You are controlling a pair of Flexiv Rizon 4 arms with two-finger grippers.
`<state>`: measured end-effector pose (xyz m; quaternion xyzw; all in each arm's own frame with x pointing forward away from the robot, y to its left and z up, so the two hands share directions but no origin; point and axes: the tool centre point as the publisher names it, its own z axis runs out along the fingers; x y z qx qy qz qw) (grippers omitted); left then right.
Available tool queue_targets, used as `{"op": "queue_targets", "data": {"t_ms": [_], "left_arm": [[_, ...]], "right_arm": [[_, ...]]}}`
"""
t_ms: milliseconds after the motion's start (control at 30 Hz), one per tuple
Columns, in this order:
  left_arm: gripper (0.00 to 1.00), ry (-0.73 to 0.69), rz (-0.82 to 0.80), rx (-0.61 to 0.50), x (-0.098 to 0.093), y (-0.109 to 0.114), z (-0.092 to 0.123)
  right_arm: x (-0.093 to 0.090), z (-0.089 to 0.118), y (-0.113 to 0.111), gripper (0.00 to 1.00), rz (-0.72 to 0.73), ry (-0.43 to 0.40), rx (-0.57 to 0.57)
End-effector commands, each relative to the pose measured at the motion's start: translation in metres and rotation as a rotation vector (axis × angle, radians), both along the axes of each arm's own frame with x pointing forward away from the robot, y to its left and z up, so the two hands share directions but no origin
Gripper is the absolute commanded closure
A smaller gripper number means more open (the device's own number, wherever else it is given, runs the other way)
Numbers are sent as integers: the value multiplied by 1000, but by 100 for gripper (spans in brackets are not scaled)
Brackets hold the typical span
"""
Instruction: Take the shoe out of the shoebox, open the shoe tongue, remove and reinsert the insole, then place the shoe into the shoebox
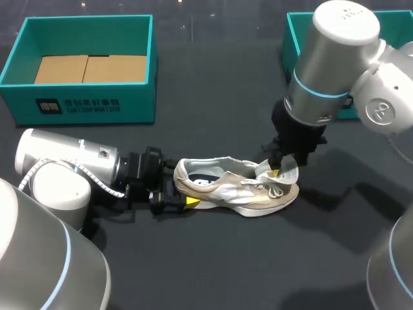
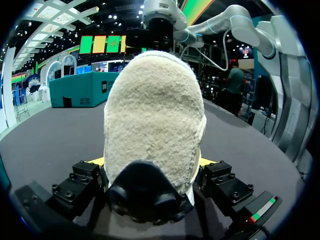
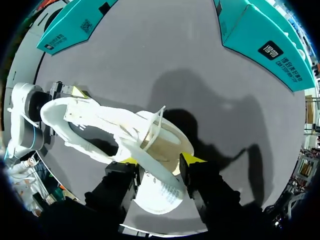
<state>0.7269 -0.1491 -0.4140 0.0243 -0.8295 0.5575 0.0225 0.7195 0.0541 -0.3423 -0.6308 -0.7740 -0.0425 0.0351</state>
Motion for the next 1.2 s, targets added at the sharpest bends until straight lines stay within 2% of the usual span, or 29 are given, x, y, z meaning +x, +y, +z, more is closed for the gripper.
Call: {"op": "queue_targets", "data": {"t_ms": [33, 100, 433, 533, 633, 767, 867, 900, 967, 1033, 1200], "left_arm": [[100, 0, 1, 2, -2, 2, -3], [100, 0, 1, 2, -2, 2, -3], [100, 0, 1, 2, -2, 2, -3], [100, 0, 1, 2, -2, 2, -3], [100, 0, 1, 2, -2, 2, -3], [100, 0, 1, 2, -2, 2, -3], [100, 0, 1, 2, -2, 2, -3], [100, 0, 1, 2, -2, 2, -3], [100, 0, 1, 2, -2, 2, -3], [100, 0, 1, 2, -2, 2, -3], [100, 0, 1, 2, -2, 2, -3]], "right_arm": [[-3, -2, 0, 47, -32, -16, -64], [-4, -3, -3, 36, -55, -23, -92], [-10, -7, -31, 33, -182, -31, -201], [-11, 3, -35, 32, -196, -34, -220], [-10, 22, -31, 33, -196, -46, -245], [-8, 61, -17, 34, -169, -78, -261], [-6, 92, 2, 35, -85, -134, -256], [-4, 101, 8, 38, -53, -146, -266], [-1, 117, 22, 43, 54, -190, -254], [2, 131, 40, 49, 171, -198, -258], [12, 150, 80, 51, 467, -195, -259]]}}
